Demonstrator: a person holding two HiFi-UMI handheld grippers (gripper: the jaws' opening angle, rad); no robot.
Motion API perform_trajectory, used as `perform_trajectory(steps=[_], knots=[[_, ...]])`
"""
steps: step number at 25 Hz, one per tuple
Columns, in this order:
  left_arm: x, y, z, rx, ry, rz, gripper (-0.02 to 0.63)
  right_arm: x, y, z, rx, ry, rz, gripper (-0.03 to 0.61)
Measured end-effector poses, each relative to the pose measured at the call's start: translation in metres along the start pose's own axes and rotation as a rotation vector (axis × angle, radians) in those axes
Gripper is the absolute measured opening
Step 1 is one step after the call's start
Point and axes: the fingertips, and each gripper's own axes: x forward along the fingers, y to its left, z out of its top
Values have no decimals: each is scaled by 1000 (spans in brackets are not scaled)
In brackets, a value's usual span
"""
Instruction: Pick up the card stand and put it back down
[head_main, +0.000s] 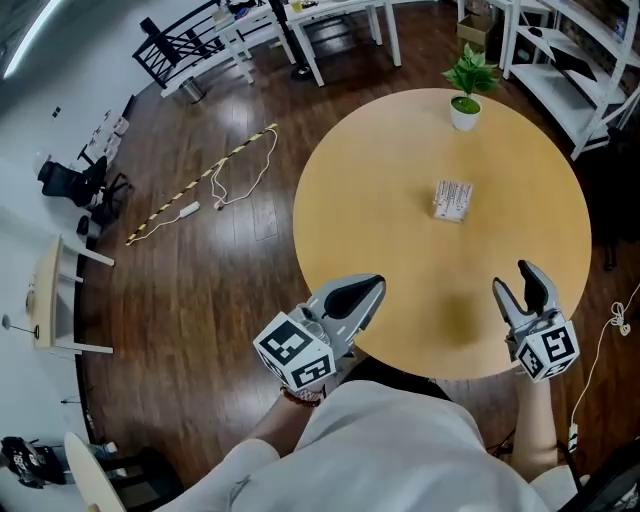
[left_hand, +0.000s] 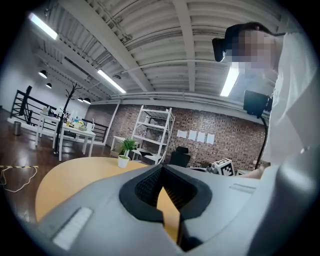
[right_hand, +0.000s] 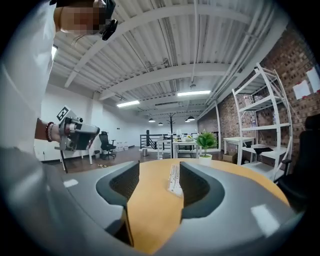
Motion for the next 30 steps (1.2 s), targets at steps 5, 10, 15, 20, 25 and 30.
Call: perform_trajectory(steps=[5,10,15,20,25,30], knots=[[35,26,16,5,23,-76,-11,77,-63,-51,-20,115,48,285],[79,57,4,22,68,-98,-11,154,-110,-111,-20,263,111,290],[110,76,-1,46,94,-98,-11,197,-113,-161,-52,389,219,288],[120,95,-17,-12,123,-92,-11,229,-122,-177,-113,452,304,291],[121,107,-38,-74,183,-69,-11,249,-113,-178,-89,427,416,226],[128,110,-61,-118,222,-59,-11,256,-99,-193,-155,443,496,206]])
